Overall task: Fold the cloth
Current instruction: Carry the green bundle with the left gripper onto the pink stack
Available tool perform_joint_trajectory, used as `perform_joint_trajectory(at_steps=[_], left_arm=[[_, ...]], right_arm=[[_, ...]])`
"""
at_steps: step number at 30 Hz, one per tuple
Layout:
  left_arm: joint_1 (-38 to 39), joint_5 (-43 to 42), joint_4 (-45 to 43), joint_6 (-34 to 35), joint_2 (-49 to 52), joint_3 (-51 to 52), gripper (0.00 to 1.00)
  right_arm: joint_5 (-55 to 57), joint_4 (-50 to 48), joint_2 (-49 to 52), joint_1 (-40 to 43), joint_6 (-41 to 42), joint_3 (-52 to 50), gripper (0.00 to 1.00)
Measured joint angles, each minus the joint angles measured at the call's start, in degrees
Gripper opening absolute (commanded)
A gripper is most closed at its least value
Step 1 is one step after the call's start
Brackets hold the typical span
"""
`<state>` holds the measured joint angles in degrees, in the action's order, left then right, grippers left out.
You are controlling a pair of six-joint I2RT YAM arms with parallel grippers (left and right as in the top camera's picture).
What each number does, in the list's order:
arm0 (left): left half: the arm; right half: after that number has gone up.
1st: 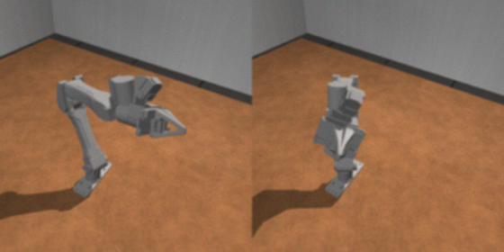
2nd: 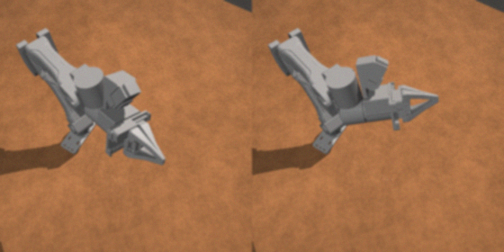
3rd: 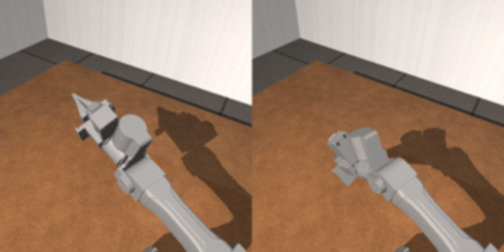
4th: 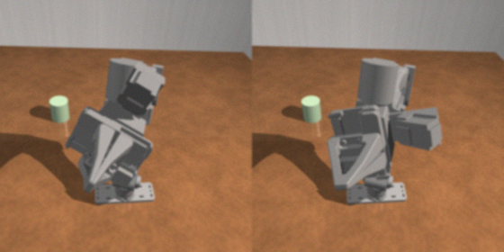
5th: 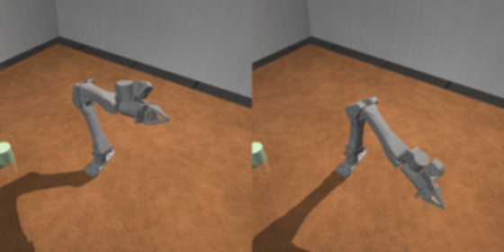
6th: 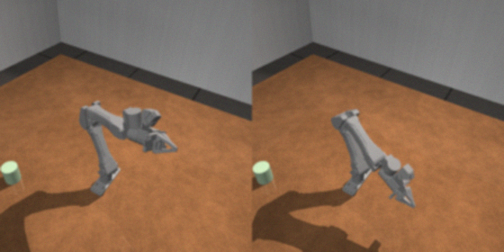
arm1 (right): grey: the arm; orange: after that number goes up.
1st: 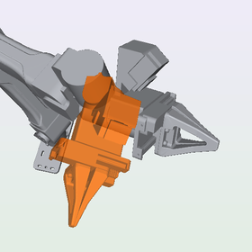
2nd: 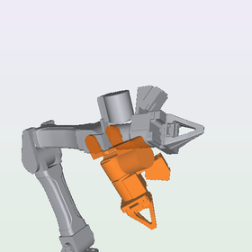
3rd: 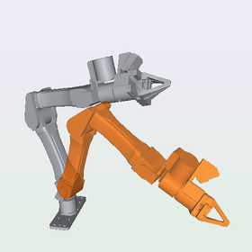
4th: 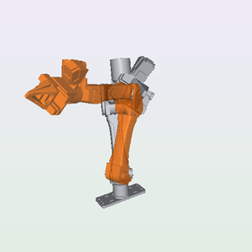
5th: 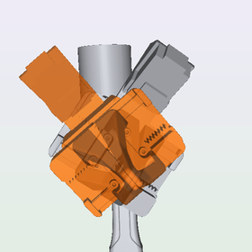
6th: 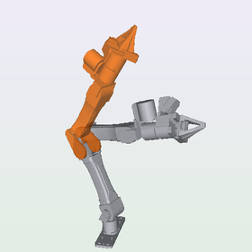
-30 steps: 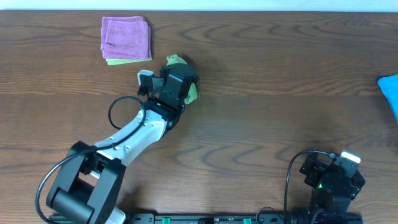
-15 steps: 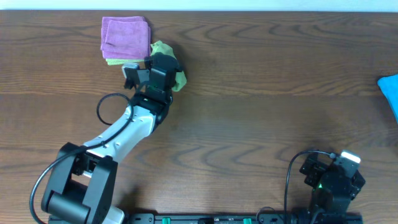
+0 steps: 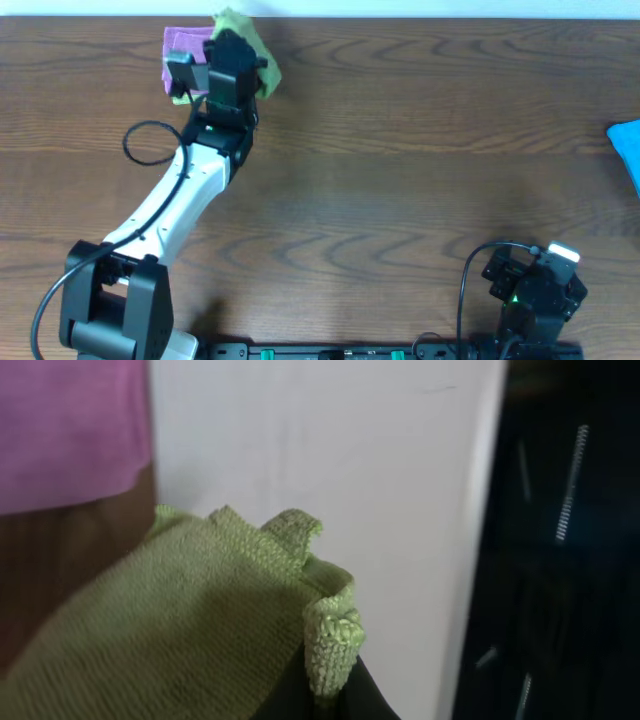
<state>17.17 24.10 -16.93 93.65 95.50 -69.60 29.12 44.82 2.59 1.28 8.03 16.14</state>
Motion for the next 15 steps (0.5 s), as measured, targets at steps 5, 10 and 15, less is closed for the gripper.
perform_joint_trajectory(at_steps=[5,10,15], left_arm=[[-4.2,-0.2,0.0,-2.8,0.0,-3.7,0.06],[-8.8,-0.1,-1.5,-3.8,1.1,-6.3,0.06],[-10.1,0.0,-2.6,-4.0,7.1,-12.1,0.06]], right_arm=[[0.0,0.0,0.0,0.0,0.0,0.0,0.99],[0.0,0.0,0.0,0.0,0.0,0.0,0.99],[0.0,0.0,0.0,0.0,0.0,0.0,0.99]])
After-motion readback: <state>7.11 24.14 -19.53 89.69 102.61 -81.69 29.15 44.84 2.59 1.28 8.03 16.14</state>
